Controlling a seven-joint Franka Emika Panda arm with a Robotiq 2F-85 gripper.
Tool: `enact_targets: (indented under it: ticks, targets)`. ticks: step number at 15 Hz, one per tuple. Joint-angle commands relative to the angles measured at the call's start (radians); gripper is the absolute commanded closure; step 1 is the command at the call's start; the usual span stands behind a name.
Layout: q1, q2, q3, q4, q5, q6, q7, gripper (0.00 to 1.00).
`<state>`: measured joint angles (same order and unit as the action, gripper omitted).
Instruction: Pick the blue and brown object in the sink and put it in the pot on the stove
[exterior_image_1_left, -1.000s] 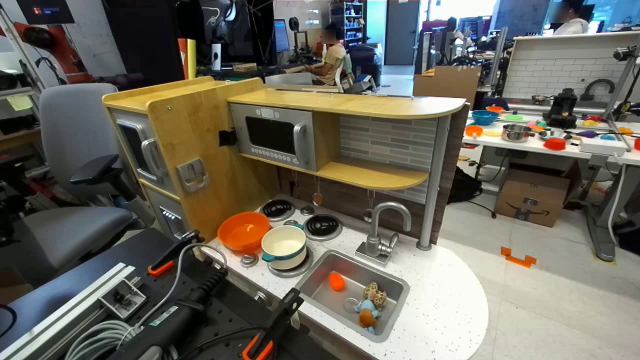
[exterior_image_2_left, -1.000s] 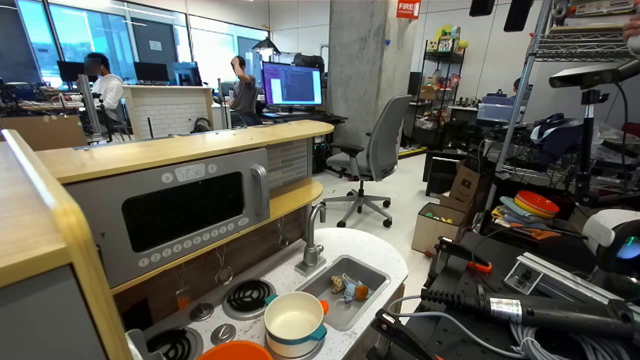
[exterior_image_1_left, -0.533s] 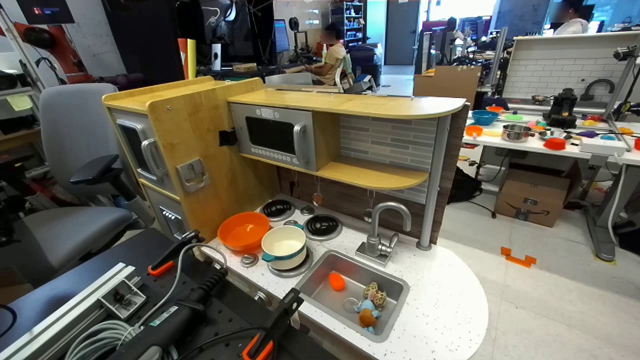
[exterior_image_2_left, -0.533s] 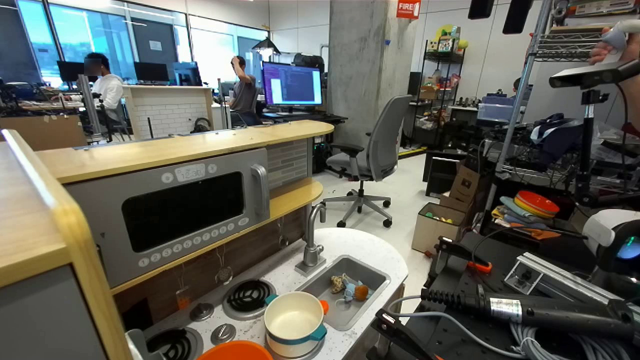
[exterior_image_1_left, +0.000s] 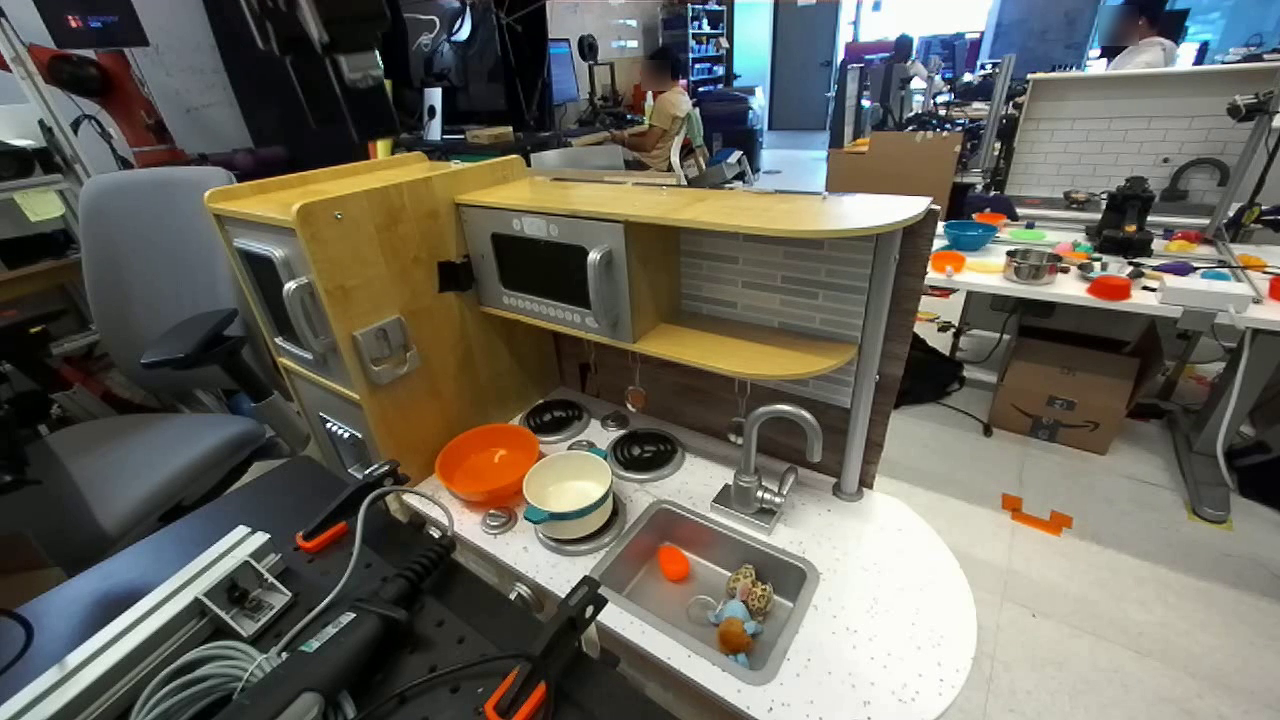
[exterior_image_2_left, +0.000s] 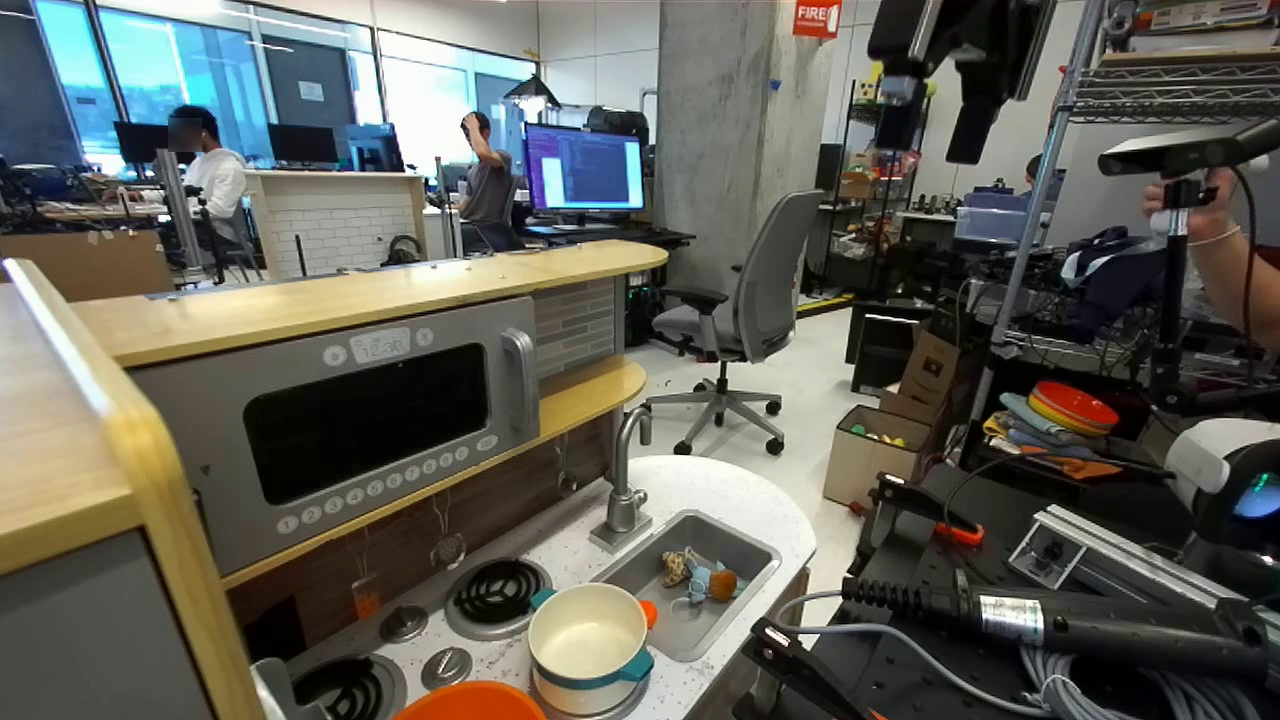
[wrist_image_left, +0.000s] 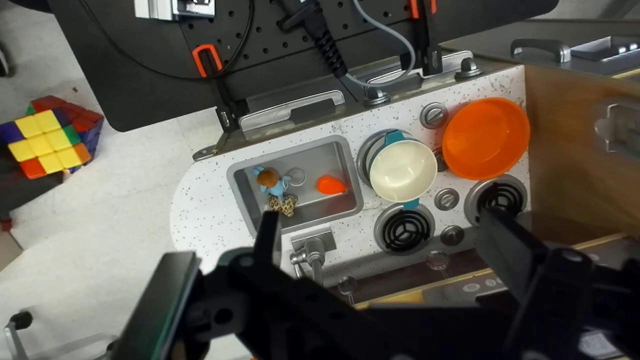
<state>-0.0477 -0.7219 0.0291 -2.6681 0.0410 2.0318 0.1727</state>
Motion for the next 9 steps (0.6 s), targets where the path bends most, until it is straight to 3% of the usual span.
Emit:
enact_targets:
  ticks: [1, 9]
  targets:
    - [-0.026, 0.105, -0.021, -0.042, -0.021, 0.145, -0.023, 0.0]
    - [-0.062, 0.485, -0.046, -0.018, -0.037, 0.427, -0.02, 0.0]
